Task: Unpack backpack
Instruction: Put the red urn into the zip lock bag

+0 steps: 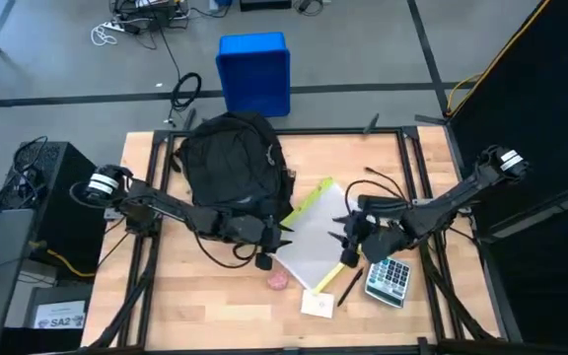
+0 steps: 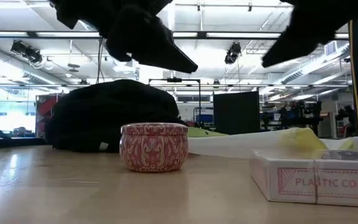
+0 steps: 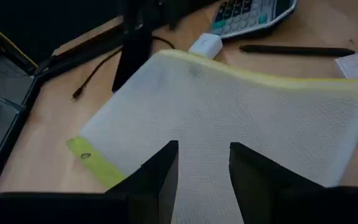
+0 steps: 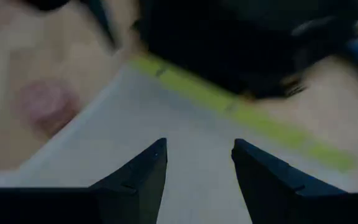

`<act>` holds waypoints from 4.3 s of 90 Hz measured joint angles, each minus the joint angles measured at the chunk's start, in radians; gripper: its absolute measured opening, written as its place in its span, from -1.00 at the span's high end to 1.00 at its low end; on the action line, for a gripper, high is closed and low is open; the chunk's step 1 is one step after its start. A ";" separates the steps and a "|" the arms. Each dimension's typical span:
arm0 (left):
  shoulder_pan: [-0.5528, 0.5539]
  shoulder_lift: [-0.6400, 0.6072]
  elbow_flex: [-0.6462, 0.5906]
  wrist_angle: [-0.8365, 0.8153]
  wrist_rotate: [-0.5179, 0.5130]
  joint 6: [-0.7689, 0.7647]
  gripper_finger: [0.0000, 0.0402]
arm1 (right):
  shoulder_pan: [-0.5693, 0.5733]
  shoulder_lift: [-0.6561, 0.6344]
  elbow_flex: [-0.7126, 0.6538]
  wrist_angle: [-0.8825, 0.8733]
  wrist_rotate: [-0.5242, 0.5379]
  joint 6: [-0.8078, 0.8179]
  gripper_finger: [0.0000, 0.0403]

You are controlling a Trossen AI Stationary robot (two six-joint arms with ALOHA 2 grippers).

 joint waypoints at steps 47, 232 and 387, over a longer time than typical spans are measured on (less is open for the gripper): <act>-0.002 -0.001 0.000 0.012 0.000 -0.078 0.43 | 0.068 0.386 0.010 0.101 -0.394 0.067 0.21; -0.464 -0.067 -0.126 -0.687 -0.511 -0.581 0.42 | -0.103 0.455 0.086 0.190 -0.183 -0.065 0.22; -0.378 0.152 -0.159 -0.381 -0.729 -0.045 0.99 | -0.113 0.455 0.086 0.205 -0.203 -0.029 0.25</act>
